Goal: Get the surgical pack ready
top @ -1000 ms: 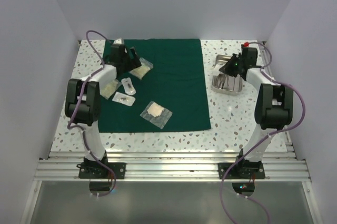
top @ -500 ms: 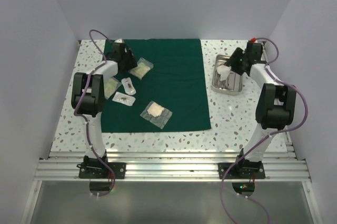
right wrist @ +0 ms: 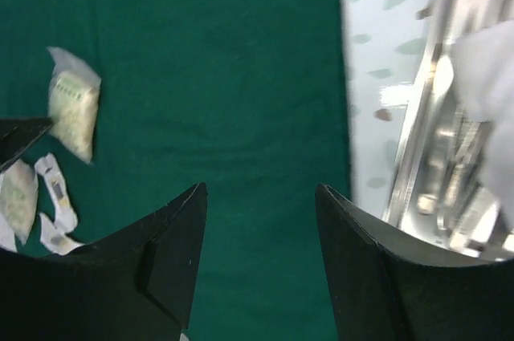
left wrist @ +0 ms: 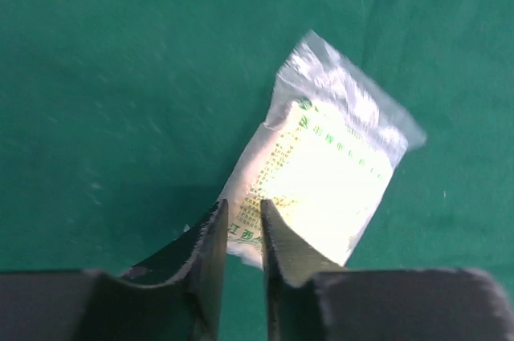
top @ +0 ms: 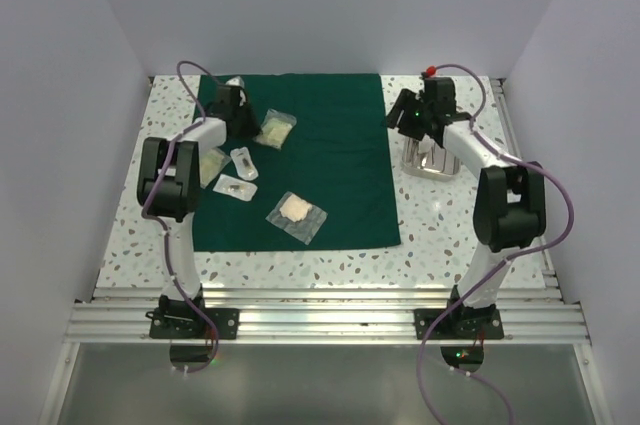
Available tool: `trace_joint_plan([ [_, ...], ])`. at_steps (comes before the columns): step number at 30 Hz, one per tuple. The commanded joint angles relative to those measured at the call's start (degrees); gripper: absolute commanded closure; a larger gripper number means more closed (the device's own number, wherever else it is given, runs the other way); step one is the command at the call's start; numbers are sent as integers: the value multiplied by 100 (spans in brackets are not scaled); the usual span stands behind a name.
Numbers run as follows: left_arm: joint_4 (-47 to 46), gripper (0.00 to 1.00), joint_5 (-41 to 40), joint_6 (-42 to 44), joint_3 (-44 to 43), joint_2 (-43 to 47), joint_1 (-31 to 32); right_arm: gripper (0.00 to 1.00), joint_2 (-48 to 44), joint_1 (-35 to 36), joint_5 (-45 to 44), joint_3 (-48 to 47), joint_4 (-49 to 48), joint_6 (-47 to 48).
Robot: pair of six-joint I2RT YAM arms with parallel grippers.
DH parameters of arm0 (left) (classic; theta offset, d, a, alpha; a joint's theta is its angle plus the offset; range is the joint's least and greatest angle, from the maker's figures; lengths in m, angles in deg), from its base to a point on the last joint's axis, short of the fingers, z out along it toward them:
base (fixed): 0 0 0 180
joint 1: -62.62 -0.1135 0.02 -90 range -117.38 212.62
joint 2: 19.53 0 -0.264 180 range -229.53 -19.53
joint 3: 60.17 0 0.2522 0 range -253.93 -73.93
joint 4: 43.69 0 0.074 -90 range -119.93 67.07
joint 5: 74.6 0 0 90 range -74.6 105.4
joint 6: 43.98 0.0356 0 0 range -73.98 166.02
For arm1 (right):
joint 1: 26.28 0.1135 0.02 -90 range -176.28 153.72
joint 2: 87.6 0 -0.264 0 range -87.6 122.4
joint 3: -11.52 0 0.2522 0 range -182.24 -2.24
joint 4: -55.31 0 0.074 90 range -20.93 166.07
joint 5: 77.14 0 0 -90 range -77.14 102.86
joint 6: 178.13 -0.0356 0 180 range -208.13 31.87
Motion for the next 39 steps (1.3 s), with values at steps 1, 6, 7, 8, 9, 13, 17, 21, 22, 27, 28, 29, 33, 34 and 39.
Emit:
trace_joint_plan([
  [1, -177, 81, 338, 87, 102, -77, 134, 40, 32, 236, 318, -252, -242, -37],
  [6, -282, 100, 680, 104, 190, -121, 345, 33, 471, 676, 783, -506, -488, -72],
  [7, -291, 100, 733, 113, 190, -139, 380, 32, 524, 799, 845, -542, -541, -81],
  [8, -309, 100, 803, 122, 199, -174, 441, 28, 638, 861, 872, -568, -585, -116],
  [9, -387, 100, 978, 130, 225, -174, 468, 26, 700, 966, 942, -629, -681, -133],
  [13, -642, 100, 1305, 78, 462, -51, 644, 19, 1104, 1160, 1162, -928, -726, -177],
  [17, -976, 100, 1375, -141, 901, 282, 802, 11, 1386, 1239, 1303, -798, -1093, -528],
  [21, -1056, 100, 1375, -247, 1016, 362, 916, 10, 1544, 1380, 1399, -604, -1516, -766],
  [22, -1082, 100, 1401, -265, 1025, 336, 943, 10, 1588, 1398, 1417, -577, -1604, -827],
  [27, -1152, 100, 1472, -326, 1077, 336, 1013, 14, 1869, 1599, 1356, -691, -1834, -1100],
  [28, -1170, 100, 1489, -335, 1104, 362, 1013, 16, 1957, 1626, 1312, -709, -1868, -1205],
  [29, -1196, 100, 1516, -344, 1130, 380, 1013, 17, 2001, 1670, 1286, -744, -1895, -1258],
  [33, -1258, 100, 1533, -362, 1209, 441, 1022, 21, 2195, 1758, 1084, -902, -1728, -1399],
  [34, -1258, 100, 1525, -362, 1209, 433, 1022, 24, 2256, 1767, 1066, -902, -1737, -1495],
  [39, -1311, 97, 1586, -370, 1201, 441, 1022, 48, 2292, 1802, 1066, -815, -2035, -1724],
])
